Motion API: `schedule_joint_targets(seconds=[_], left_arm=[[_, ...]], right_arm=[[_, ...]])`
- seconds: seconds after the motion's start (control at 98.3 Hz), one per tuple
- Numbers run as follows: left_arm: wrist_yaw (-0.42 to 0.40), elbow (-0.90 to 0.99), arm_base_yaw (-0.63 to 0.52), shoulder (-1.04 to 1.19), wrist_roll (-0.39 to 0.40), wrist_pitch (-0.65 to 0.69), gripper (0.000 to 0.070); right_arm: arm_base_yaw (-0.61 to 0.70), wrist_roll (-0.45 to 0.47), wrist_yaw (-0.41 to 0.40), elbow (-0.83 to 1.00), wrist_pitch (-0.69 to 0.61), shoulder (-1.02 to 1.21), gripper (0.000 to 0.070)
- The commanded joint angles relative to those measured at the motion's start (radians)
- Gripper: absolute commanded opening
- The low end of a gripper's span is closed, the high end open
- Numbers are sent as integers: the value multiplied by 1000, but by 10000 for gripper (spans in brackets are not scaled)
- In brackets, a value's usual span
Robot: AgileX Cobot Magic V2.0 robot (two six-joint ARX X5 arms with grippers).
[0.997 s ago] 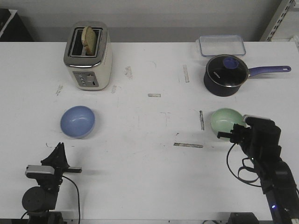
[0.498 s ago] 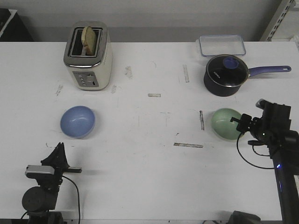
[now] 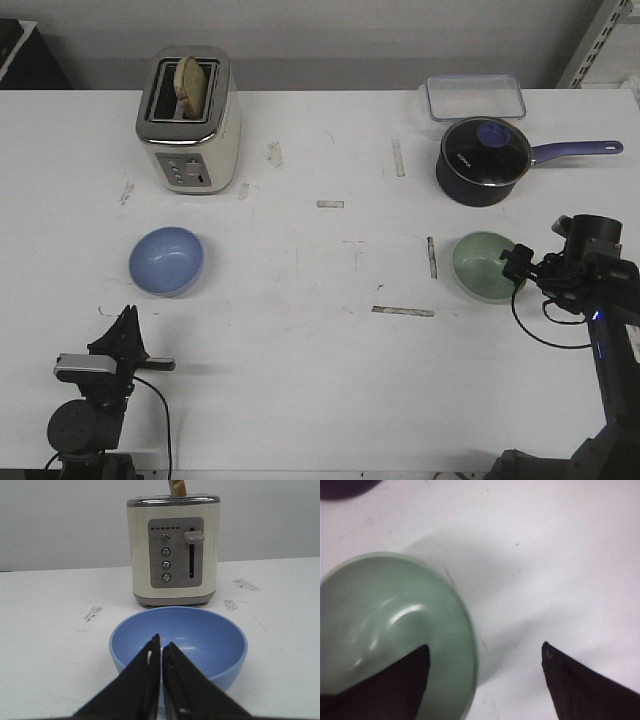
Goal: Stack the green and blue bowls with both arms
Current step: 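Move the right gripper forward and grasp the rim of the pale green bowl, then slide the green bowl with the right gripper toward the table center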
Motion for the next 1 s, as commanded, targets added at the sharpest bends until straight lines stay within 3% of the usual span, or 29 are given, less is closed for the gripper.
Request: schedule_joint_targets(seconds=[0.0,0.092,0.153,0.336,0.448,0.814,0.987], left_arm=[[0,-20,0,-2,-5,15,1],[1,-20,0,-2,-5,16,1],[0,-20,0,-2,-5,16,1],[0,-20,0,-2,-5,16,1],[1,-20,0,-2,-5,16,1],[1,-20,0,-2,-5,15,1],[1,-20,0,-2,-5,16,1]], right_arm=[[0,5,-5,19,16,44,483],[2,5,-39,19,35,84,477],[4,5,-63,19,44,105,432],[8,-3,-58,19,61,121,221],[8,-16,-57,19,62,121,0],[18,-21,-51,25,58,64,0],[93,-14,-50,25,53,-1,0]])
